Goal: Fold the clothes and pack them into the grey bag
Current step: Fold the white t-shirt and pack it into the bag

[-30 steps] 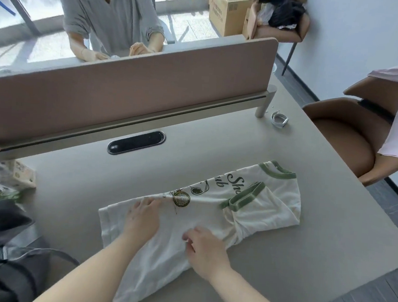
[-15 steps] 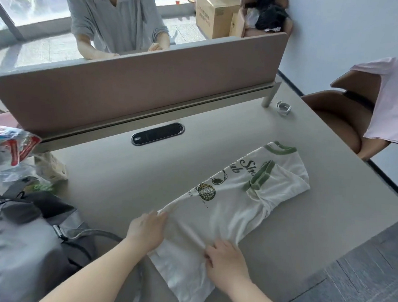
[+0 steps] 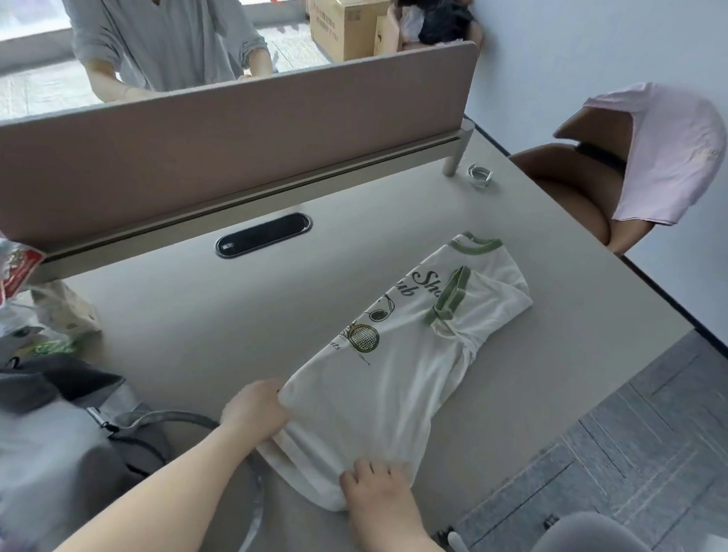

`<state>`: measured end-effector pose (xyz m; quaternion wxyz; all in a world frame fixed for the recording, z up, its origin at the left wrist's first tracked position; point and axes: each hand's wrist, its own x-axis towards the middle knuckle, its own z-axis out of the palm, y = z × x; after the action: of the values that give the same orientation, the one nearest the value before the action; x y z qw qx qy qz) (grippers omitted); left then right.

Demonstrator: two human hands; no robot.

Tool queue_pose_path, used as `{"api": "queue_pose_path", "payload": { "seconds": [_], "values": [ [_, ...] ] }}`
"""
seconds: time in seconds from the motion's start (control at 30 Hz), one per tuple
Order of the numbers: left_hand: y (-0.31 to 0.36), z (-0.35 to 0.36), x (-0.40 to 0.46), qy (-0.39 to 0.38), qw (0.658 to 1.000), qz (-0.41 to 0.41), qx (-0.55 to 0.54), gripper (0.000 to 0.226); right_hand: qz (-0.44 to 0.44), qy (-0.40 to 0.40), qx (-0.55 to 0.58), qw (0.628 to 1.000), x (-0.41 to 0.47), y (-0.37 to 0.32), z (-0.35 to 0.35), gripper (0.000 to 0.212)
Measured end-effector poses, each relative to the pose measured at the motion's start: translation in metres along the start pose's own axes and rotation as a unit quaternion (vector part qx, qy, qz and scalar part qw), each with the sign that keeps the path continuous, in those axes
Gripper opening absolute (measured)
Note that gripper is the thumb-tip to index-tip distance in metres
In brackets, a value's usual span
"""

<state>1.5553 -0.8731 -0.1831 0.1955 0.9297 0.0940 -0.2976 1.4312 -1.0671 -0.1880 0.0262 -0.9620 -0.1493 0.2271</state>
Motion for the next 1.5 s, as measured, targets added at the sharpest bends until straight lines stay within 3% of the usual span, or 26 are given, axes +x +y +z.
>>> {"api": "queue_pose_path", "payload": {
  "seconds": [0.07,0.17,0.23,0.33,0.57,0.6,0.67,0.7,0.77,0.87,0.97,1.07,1.23,1.33,1.4,1.5],
  "values": [
    [0.003,-0.008,0.001,-0.031,0.997,0.007,-0.073,0.01,-0.028,-0.013,0.022,0.999,-0.003,0.01,-0.01,0.039],
    [0.017,-0.027,0.003,-0.022,0.974,-0.032,-0.223,0.017,0.04,-0.019,0.205,0.978,0.001,0.035,-0.027,0.02],
    [0.031,-0.042,0.005,-0.038,0.941,-0.052,-0.333,0.029,0.085,0.006,0.322,0.943,0.005,0.053,-0.039,0.007],
    [0.059,-0.061,0.008,-0.078,0.921,-0.036,-0.381,0.018,0.141,0.062,0.475,0.866,0.016,0.088,-0.058,0.014],
    [0.146,-0.059,0.059,-0.044,0.879,-0.025,-0.474,0.013,0.236,0.137,0.639,0.719,0.052,0.173,-0.097,0.008],
    [0.15,-0.053,0.069,-0.038,0.896,-0.003,-0.442,0.024,0.273,0.141,0.632,0.711,0.055,0.182,-0.095,0.01],
    [0.148,-0.04,0.079,0.005,0.955,0.004,-0.296,0.041,0.347,0.165,0.534,0.753,0.055,0.193,-0.084,0.018],
    [0.145,-0.032,0.079,0.034,0.968,0.001,-0.247,0.044,0.359,0.193,0.473,0.781,0.052,0.192,-0.079,0.021],
    [0.132,-0.017,0.074,0.056,0.979,-0.008,-0.194,0.047,0.3,0.236,0.386,0.84,0.045,0.177,-0.071,0.023],
    [0.123,-0.004,0.075,0.041,0.99,-0.04,-0.132,0.039,0.166,0.145,0.318,0.922,0.048,0.146,-0.064,0.026],
    [0.115,0.0,0.078,0.032,0.992,-0.051,-0.108,0.017,0.121,0.035,0.184,0.975,0.056,0.12,-0.055,0.046],
    [0.109,-0.004,0.077,0.009,0.995,-0.031,-0.093,0.012,0.104,-0.001,0.086,0.991,0.054,0.117,-0.041,0.045],
    [0.093,-0.008,0.063,0.023,0.998,0.028,-0.042,0.011,0.079,0.055,0.055,0.994,0.037,0.151,-0.032,0.03],
    [0.09,-0.002,0.047,0.058,0.996,0.063,-0.033,0.039,0.081,0.028,0.025,0.996,0.03,0.152,-0.032,0.035],
    [0.088,0.002,0.037,0.073,0.984,0.16,0.02,0.057,0.086,0.031,0.021,0.996,0.025,0.145,-0.032,0.041],
    [0.085,0.009,0.03,0.008,0.942,0.284,0.178,0.072,0.107,0.033,0.052,0.992,0.02,0.137,-0.028,0.038]
  ]
}}
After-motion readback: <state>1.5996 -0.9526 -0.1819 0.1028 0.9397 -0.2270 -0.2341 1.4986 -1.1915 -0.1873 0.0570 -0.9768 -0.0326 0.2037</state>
